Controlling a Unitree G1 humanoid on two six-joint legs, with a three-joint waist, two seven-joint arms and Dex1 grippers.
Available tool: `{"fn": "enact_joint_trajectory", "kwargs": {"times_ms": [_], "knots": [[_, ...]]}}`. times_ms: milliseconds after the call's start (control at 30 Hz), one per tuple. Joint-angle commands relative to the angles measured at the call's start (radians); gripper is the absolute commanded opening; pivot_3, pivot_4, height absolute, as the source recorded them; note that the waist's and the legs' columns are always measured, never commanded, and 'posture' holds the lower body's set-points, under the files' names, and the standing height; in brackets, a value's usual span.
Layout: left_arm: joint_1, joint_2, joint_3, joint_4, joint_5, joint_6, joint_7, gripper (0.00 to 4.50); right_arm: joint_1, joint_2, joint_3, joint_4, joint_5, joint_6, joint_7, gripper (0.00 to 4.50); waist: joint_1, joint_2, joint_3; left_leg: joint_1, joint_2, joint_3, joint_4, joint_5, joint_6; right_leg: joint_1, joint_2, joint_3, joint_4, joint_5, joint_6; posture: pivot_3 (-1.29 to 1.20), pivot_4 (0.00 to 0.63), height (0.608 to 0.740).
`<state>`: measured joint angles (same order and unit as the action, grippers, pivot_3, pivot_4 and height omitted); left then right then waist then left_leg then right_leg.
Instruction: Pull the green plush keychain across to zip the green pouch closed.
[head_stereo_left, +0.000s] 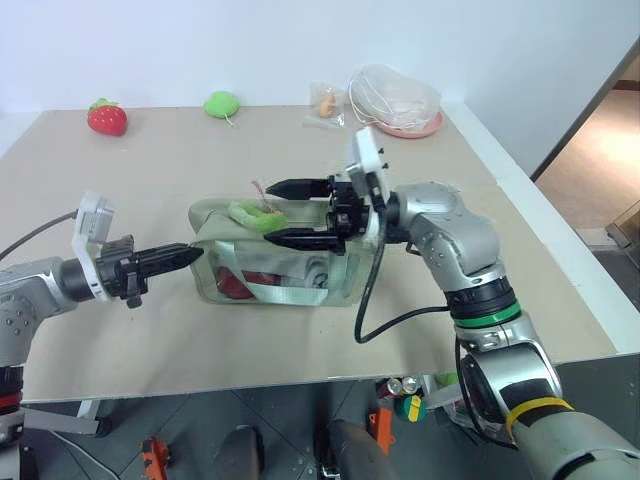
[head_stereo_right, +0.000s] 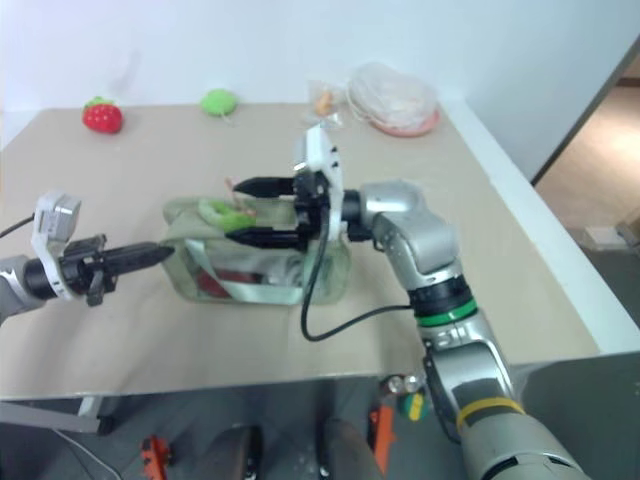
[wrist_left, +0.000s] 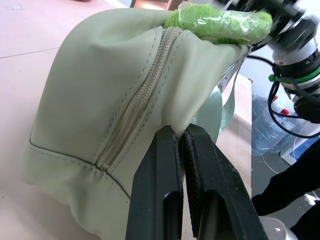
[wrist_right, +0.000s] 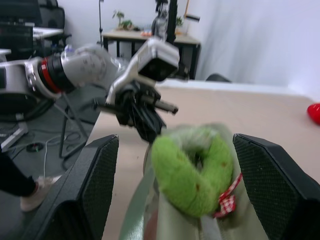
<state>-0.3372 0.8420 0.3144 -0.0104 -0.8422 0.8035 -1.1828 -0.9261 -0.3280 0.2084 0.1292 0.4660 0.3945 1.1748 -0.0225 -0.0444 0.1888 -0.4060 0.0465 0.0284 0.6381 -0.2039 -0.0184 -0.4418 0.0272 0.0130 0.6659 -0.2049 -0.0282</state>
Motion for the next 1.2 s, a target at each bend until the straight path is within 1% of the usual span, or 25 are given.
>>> {"fn": "enact_joint_trajectory", "kwargs": {"times_ms": [33, 67, 133, 167, 267, 300, 333, 433, 467, 667, 767, 900, 1033, 1100, 1133, 1200], "knots": [[0.013, -0.004, 0.008, -0.029, -0.009, 0.0, 0.008, 0.0, -0.035, 0.01, 0.004, 0.023, -0.037, -0.037, 0.005, 3.77, 0.0, 0.0, 0.0, 0.0, 0.0, 0.0, 0.0, 0.0, 0.0, 0.0, 0.0, 0.0, 0.0, 0.0, 0.0, 0.0, 0.15, 0.74], [0.016, -0.004, 0.01, -0.032, -0.011, 0.0, 0.01, 0.0, -0.037, 0.012, 0.005, 0.032, -0.046, -0.04, 0.004, 3.77, 0.0, 0.0, 0.0, 0.0, 0.0, 0.0, 0.0, 0.0, 0.0, 0.0, 0.0, 0.0, 0.0, 0.0, 0.0, 0.0, 0.15, 0.74], [0.019, -0.006, 0.013, -0.036, -0.014, 0.001, 0.013, 0.0, -0.038, 0.014, 0.005, 0.042, -0.059, -0.045, 0.004, 3.24, -0.001, 0.0, 0.0, 0.0, 0.0, 0.0, 0.0, 0.0, 0.0, 0.0, 0.0, 0.0, 0.0, 0.0, 0.0, 0.0, 0.15, 0.74], [0.021, -0.007, 0.014, -0.038, -0.015, 0.001, 0.014, 0.0, -0.037, 0.016, 0.004, 0.044, -0.061, -0.046, 0.005, 3.12, -0.001, 0.0, 0.0, 0.0, 0.0, 0.0, 0.0, 0.0, 0.0, 0.0, 0.0, 0.0, 0.0, 0.0, 0.0, 0.0, 0.15, 0.74], [0.024, -0.007, 0.015, -0.04, -0.019, -0.002, 0.019, 0.0, -0.031, 0.016, -0.004, 0.043, -0.056, -0.042, 0.014, 1.68, -0.001, 0.0, 0.0, 0.001, 0.0, 0.0, 0.0, 0.0, 0.0, 0.0, 0.0, 0.0, 0.0, 0.0, 0.0, 0.0, 0.15, 0.74], [0.026, -0.007, 0.016, -0.041, -0.021, -0.002, 0.02, 0.0, -0.029, 0.016, -0.005, 0.043, -0.058, -0.042, 0.014, 1.68, -0.001, 0.0, 0.0, 0.001, 0.0, 0.0, 0.0, 0.0, 0.0, 0.0, 0.0, 0.0, 0.0, 0.0, 0.0, 0.0, 0.15, 0.74], [0.027, -0.007, 0.017, -0.042, -0.023, -0.002, 0.021, 0.0, -0.028, 0.016, -0.005, 0.044, -0.059, -0.043, 0.015, 1.25, -0.001, 0.0, 0.0, 0.001, 0.0, 0.0, 0.0, 0.0, 0.0, 0.0, 0.0, 0.0, 0.0, 0.0, 0.0, 0.0, 0.15, 0.74], [0.027, -0.007, 0.018, -0.042, -0.025, -0.003, 0.024, 0.0, -0.024, 0.014, -0.007, 0.047, -0.06, -0.043, 0.019, 0.3, -0.001, 0.0, 0.0, 0.001, 0.0, 0.0, 0.0, 0.0, 0.0, 0.0, 0.0, 0.0, 0.0, 0.0, 0.0, 0.0, 0.15, 0.74], [0.025, -0.008, 0.018, -0.041, -0.026, -0.003, 0.026, 0.0, -0.022, 0.014, -0.008, 0.047, -0.06, -0.042, 0.02, 0.04, -0.001, 0.0, 0.0, 0.001, 0.0, 0.0, 0.0, 0.0, 0.0, 0.0, 0.0, 0.0, 0.0, 0.0, 0.0, 0.0, 0.15, 0.74], [0.025, -0.007, 0.02, -0.041, -0.032, -0.004, 0.03, 0.0, -0.011, 0.003, -0.018, 0.034, -0.055, -0.039, 0.026, 0.04, -0.001, 0.0, 0.0, 0.001, 0.0, 0.0, 0.0, 0.0, 0.0, 0.0, 0.0, 0.0, 0.0, 0.0, 0.0, 0.0, 0.15, 0.74], [0.025, -0.008, 0.018, -0.042, -0.032, -0.003, 0.031, 0.0, -0.016, -0.021, -0.036, 0.045, -0.07, -0.049, 0.013, 0.04, 0.0, 0.0, 0.0, 0.001, 0.0, 0.0, 0.0, 0.0, 0.0, 0.0, 0.0, 0.0, 0.0, 0.0, 0.0, 0.0, 0.15, 0.74], [0.026, -0.009, 0.017, -0.041, -0.032, -0.003, 0.032, 0.0, -0.02, -0.123, -0.106, 0.062, -0.083, -0.053, -0.011, 0.04, 0.002, 0.0, 0.0, 0.0, -0.001, 0.0, 0.0, 0.0, 0.0, 0.0, -0.001, 0.0, 0.0, 0.0, 0.0, 0.0, 0.15, 0.74], [0.034, -0.009, 0.017, -0.042, -0.034, -0.004, 0.033, 0.0, -0.002, -0.268, -0.199, 0.059, -0.073, -0.052, -0.016, 0.04, 0.002, 0.0, 0.0, -0.001, -0.003, 0.001, 0.0, 0.0, 0.0, 0.0, -0.002, 0.001, -0.001, 0.0, 0.001, 0.0, 0.15, 0.74], [0.039, -0.008, 0.018, -0.041, -0.035, -0.005, 0.032, 0.0, 0.009, -0.321, -0.24, 0.057, -0.068, -0.047, -0.021, 0.04, 0.002, 0.0, 0.0, 0.0, -0.003, 0.001, 0.0, 0.0, 0.0, 0.0, -0.002, 0.001, -0.001, 0.0, 0.001, 0.0, 0.15, 0.74], [0.04, -0.01, 0.018, -0.04, -0.034, -0.006, 0.032, 0.0, 0.03, -0.37, -0.266, 0.062, -0.081, -0.053, -0.025, 0.04, 0.002, 0.0, 0.0, 0.0, -0.003, 0.001, 0.0, 0.0, 0.0, 0.0, -0.002, 0.002, -0.001, 0.0, 0.001, 0.0, 0.15, 0.74], [0.042, -0.011, 0.017, -0.039, -0.034, -0.008, 0.033, 0.0, 0.061, -0.434, -0.294, 0.072, -0.102, -0.065, -0.034, 0.04, 0.004, 0.0, 0.0, 0.0, -0.003, 0.001, 0.0, 0.0, 0.0, 0.0, -0.002, 0.001, -0.001, -0.001, 0.001, 0.0, 0.15, 0.74]]}}
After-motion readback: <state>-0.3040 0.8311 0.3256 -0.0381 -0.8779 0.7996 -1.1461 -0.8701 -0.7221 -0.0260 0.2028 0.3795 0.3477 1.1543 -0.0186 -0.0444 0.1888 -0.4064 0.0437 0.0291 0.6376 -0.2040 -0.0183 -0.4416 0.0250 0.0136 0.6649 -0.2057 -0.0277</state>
